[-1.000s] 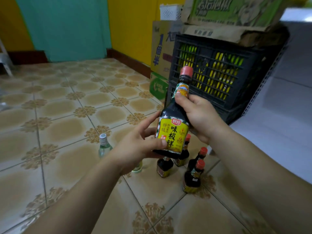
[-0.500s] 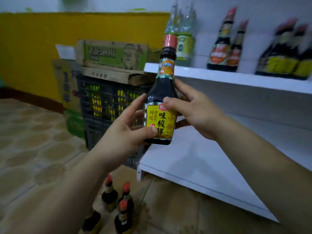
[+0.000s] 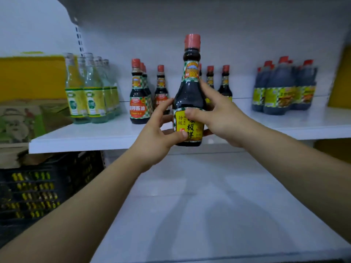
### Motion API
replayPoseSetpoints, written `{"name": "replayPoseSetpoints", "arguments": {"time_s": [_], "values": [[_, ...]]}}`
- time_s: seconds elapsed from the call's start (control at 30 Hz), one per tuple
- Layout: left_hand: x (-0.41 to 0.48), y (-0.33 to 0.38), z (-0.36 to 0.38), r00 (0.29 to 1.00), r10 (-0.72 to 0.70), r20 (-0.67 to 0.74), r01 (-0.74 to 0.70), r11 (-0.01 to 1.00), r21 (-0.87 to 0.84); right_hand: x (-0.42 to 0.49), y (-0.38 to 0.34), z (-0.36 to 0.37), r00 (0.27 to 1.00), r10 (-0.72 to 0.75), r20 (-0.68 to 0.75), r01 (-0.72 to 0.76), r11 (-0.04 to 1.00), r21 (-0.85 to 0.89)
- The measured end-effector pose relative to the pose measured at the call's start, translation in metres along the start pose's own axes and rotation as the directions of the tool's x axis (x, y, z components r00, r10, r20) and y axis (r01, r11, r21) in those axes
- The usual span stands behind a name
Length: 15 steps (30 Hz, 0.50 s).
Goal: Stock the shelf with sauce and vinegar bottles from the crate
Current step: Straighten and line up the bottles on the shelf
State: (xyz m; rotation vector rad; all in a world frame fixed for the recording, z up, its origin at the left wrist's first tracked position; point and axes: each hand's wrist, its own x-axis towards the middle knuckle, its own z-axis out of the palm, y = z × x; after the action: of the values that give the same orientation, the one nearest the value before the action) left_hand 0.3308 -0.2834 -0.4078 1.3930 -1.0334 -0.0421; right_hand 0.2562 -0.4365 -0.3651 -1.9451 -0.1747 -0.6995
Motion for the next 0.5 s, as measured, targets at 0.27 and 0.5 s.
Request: {"name": "replayPoseSetpoints", "arguments": {"time_s": [0.27, 0.5], "values": [[0.096, -0.033, 0.029, 0.976, -0.153, 0.155, 0.040, 0.824, 0.565, 0.055, 0.048, -0.082, 0.995, 0.071, -0.076, -0.073, 0.997, -0.023], [0.113, -0.066, 0.031, 0.887, -0.441, 0.138, 0.033, 0.359, 0.933, 0.090, 0.112, -0.124, 0.978, 0.167, -0.122, -0.173, 0.984, -0.039]]}}
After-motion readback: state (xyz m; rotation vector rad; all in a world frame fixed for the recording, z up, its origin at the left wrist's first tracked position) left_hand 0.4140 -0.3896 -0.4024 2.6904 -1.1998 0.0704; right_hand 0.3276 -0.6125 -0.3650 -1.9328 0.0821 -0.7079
